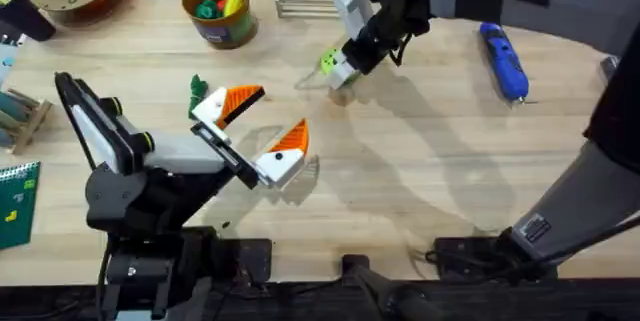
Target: Pick up the gripper from the table and insert it into the empty holder that is missing its gripper. Then pick up a screw, insert it into the mounting hole, and use the screwdriver to tighten it. Finally, clean up the table by picking up the vegetable and placing it into the bucket.
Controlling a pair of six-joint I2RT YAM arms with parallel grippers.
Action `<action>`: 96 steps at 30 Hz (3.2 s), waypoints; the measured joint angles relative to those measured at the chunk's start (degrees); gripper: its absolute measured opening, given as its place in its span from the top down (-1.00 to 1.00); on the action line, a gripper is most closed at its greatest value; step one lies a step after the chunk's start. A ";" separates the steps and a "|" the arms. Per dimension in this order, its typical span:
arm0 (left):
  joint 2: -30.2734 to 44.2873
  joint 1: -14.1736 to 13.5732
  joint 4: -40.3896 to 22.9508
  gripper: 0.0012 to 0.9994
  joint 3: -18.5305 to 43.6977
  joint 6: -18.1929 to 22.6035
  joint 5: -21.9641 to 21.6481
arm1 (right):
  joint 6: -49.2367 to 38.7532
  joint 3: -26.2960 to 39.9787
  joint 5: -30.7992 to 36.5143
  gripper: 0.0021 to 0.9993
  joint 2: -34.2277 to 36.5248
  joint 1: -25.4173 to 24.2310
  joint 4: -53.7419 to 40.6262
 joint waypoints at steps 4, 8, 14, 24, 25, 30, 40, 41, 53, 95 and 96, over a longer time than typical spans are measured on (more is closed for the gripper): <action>0.00 0.00 0.00 -0.95 0.00 0.00 0.02 | 0.00 0.00 0.00 -0.62 0.02 0.00 -0.08; 0.00 0.00 0.00 -0.95 0.00 0.00 0.02 | 0.00 0.00 0.00 -0.62 0.00 0.02 -0.35; 0.00 0.00 0.00 -0.95 0.00 0.00 0.01 | 0.00 0.00 0.01 -0.62 0.00 0.30 -0.39; 0.00 0.00 0.00 -0.95 0.00 0.00 0.02 | 0.00 0.35 1.07 -0.62 0.00 2.34 -1.85; 0.00 0.00 0.00 -0.95 0.00 0.00 0.02 | 0.00 0.43 1.53 -0.62 0.00 2.34 -2.24; 0.00 0.00 0.00 -0.94 0.00 0.00 0.00 | 0.00 1.47 2.93 -0.63 0.00 2.41 -3.15; 0.00 0.00 0.00 -0.95 0.00 0.00 0.00 | 0.00 2.40 3.45 -0.63 0.00 3.71 -2.99; 0.00 0.00 0.00 -0.95 0.00 0.00 0.02 | 0.00 2.40 3.45 -0.64 0.00 3.89 -2.99; 0.00 0.00 0.00 -0.95 0.00 0.00 0.01 | 0.00 2.40 3.48 -0.63 0.00 5.06 -1.68; 0.00 0.00 0.00 -0.95 0.00 0.00 0.02 | -0.01 2.54 3.70 -0.37 1.71 5.05 -1.40; 0.00 0.00 0.00 -0.95 0.00 -0.02 0.00 | -0.02 2.54 3.69 -0.28 1.73 5.05 -1.40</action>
